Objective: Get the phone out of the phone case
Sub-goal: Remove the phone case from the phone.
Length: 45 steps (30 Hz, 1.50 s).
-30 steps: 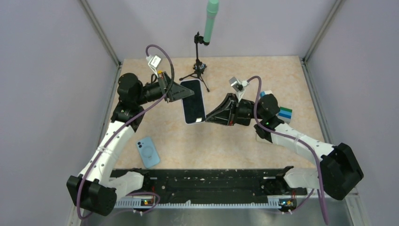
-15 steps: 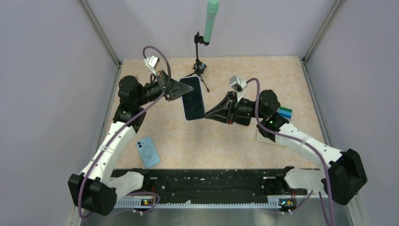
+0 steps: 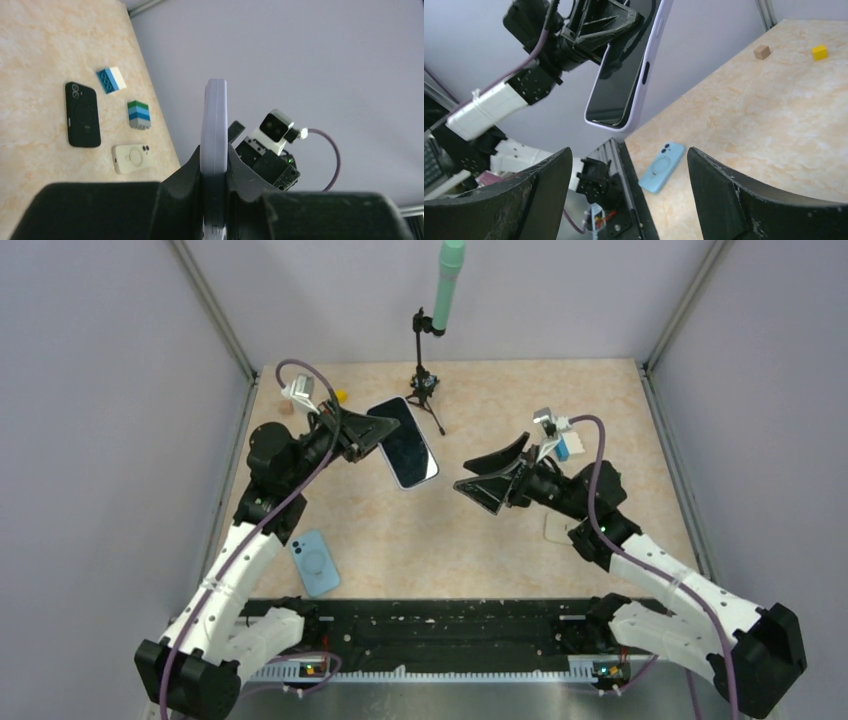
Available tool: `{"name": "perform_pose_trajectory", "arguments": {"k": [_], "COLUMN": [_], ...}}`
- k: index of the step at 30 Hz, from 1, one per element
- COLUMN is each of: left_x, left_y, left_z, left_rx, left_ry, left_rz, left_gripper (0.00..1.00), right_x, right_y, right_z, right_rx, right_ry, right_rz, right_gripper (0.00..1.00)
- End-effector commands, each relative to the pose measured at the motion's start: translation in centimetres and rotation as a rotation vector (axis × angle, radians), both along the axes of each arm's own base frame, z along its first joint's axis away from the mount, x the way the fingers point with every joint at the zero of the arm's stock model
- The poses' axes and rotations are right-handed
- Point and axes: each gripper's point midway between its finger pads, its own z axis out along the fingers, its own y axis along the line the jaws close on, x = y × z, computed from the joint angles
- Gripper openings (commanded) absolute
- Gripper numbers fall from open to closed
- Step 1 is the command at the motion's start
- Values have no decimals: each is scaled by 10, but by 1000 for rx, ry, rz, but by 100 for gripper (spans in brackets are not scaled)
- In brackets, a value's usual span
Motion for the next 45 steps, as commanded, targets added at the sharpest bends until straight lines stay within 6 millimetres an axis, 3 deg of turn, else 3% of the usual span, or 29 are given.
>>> {"name": "perform_pose_trajectory", "arguments": {"k": [1,7,8,13,15,18,22,26,29,39,45], "left_x": [8,16,20,27,30,32,31,32,32,38,45], "left_y": [14,7,7,8,10,15,16,17,17,14,12], "left_z": [35,25,20,13,11,13,18,14,15,15,5], "left_rx": [-124,-239,-245,-283,-294,-314,-302,-328,-340,-278,-245], "left_ry": [-74,4,20,49,57,60,49,79,76,80,122], "left_rz": [108,69,75,88,107,131,133,136,130,144,159], "left_gripper": [0,0,0,0,0,0,0,0,0,0,0], "right_x": [-6,-13,-15,4,9,16,22,18,21,31,27], "right_y": [-1,28,31,50,52,52,63,75,79,88,100], "right_z": [21,18,26,19,21,24,26,26,17,-15,-27], "right_rx": [155,266,323,370,395,411,378,351,300,159,71], "right_ry": [107,235,226,310,302,300,282,265,264,170,34], "right_rz": [4,15,34,20,11,-14,-14,42,25,-19,36], "right_gripper": [83,83,84,85,80,63,51,51,53,35,36]}}
